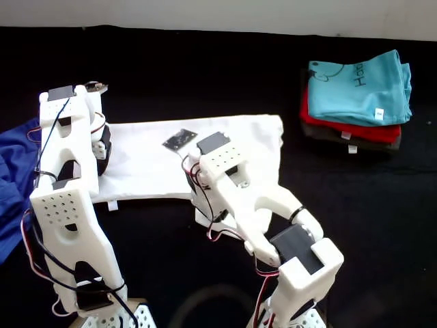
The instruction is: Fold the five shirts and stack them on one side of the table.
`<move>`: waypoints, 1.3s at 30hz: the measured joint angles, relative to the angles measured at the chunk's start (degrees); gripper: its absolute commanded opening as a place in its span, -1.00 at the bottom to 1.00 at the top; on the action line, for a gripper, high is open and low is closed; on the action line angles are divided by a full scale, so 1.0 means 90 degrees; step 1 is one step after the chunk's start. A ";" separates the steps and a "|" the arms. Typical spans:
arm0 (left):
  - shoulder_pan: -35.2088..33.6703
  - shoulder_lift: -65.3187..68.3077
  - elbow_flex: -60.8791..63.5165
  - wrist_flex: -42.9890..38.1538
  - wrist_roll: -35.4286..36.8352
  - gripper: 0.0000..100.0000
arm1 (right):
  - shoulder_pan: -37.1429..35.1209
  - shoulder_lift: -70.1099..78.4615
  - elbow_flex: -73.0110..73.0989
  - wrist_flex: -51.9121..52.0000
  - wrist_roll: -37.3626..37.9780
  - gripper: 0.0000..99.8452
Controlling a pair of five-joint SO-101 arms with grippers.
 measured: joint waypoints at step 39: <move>0.0000 0.0000 0.0000 0.0000 0.0000 -0.98 | 0.0010 -0.0860 0.0186 0.0654 0.0703 -0.48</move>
